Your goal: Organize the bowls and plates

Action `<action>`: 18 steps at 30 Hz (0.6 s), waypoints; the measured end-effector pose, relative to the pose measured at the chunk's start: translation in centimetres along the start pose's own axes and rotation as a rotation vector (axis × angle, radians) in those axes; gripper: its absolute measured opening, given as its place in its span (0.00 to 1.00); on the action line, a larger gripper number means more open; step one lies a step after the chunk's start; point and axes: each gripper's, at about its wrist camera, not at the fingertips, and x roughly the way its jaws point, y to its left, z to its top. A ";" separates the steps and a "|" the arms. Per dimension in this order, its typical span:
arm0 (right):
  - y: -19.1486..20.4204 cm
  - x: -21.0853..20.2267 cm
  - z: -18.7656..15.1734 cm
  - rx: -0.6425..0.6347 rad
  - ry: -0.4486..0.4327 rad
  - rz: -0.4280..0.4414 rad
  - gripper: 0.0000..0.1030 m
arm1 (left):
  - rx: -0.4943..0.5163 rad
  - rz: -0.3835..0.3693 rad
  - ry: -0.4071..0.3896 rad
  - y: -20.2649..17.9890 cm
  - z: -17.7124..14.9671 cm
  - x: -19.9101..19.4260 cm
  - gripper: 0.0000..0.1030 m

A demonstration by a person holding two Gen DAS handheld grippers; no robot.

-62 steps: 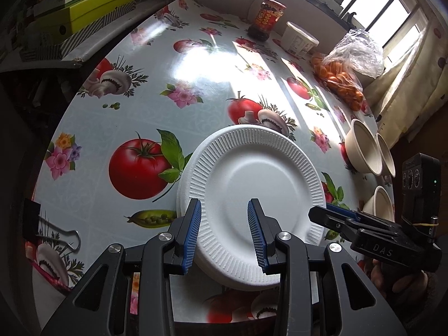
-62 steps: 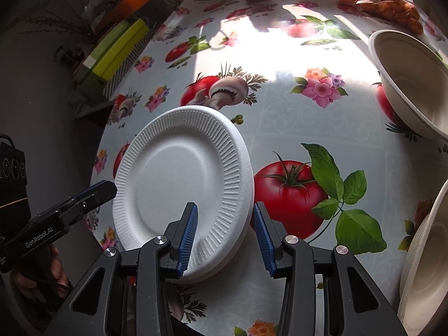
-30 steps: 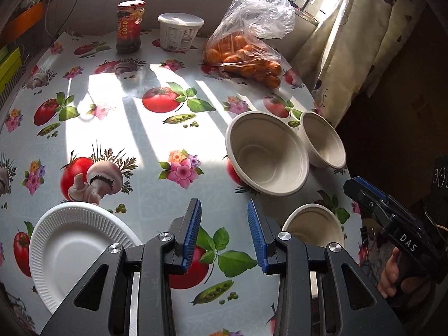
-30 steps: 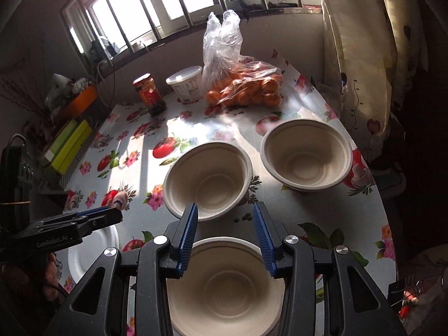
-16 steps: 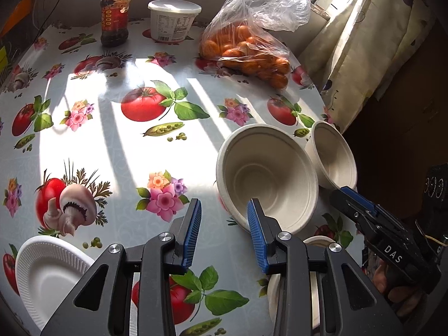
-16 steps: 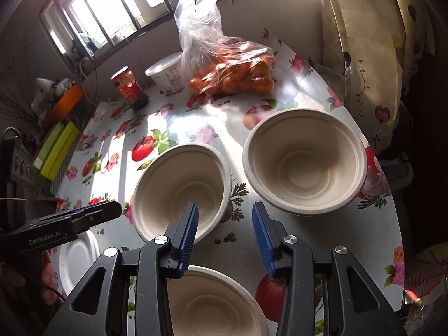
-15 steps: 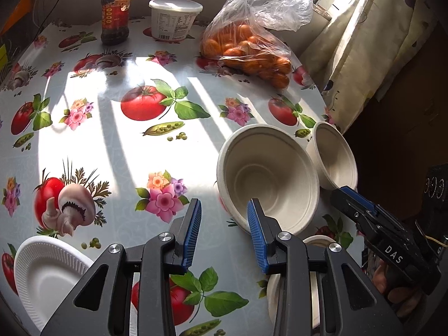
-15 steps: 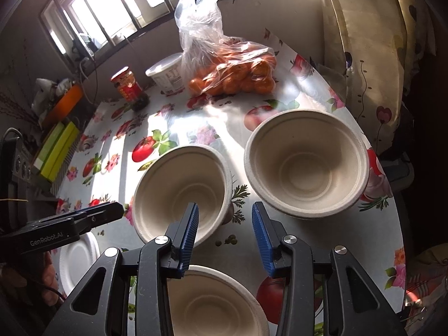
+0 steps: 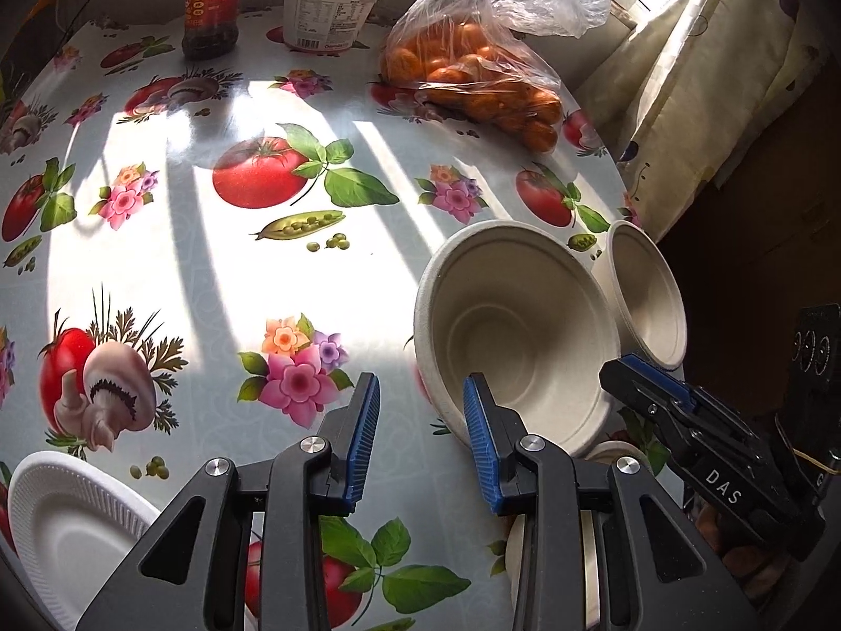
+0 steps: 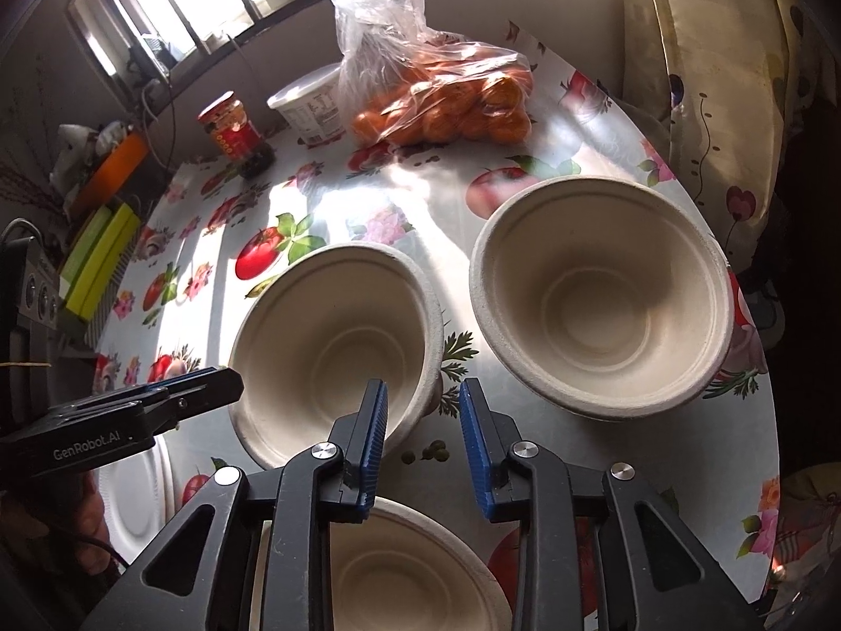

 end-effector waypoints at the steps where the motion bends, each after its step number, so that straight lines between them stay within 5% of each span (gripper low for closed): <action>1: -0.1 0.1 0.0 0.004 0.003 0.002 0.23 | -0.003 -0.002 0.002 0.1 0.0 0.1 0.27; 18: 0.1 0.3 -0.2 0.019 -0.001 0.037 0.13 | -0.009 -0.020 -0.005 0.0 -0.1 0.0 0.18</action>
